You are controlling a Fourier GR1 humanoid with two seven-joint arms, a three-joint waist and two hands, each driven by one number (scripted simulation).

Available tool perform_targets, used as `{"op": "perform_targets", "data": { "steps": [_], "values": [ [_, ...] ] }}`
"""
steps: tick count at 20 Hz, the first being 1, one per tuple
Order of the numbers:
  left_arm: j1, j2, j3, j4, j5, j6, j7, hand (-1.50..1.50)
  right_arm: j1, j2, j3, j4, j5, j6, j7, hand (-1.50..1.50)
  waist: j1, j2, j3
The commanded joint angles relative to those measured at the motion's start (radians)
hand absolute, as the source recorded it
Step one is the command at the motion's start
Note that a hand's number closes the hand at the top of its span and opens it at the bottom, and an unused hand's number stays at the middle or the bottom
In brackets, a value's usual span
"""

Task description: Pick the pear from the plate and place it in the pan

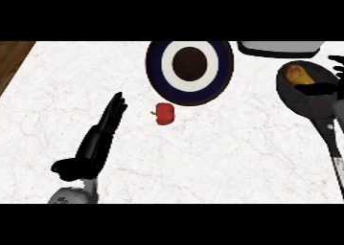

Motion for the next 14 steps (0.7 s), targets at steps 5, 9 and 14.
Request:
{"op": "perform_targets", "data": {
  "steps": [5,9,14],
  "values": [
    [0.009,0.003,0.001,-0.02,-0.004,0.006,0.026,0.0,0.024,0.019,-0.173,-0.063,-0.187,-0.071,-0.285,-1.5,-0.017,-0.009,0.0],
    [-0.006,0.02,0.044,-0.001,0.021,-0.005,0.027,0.0,0.022,-0.003,-0.242,-0.042,-0.272,0.001,-0.336,-1.5,-0.037,-0.017,-0.003],
    [0.041,-0.028,0.0,0.054,-0.042,0.044,-0.06,0.0,0.078,-0.038,-0.314,-0.036,-0.383,0.181,-0.448,-1.5,-0.053,-0.024,-0.004]
  ]
}}
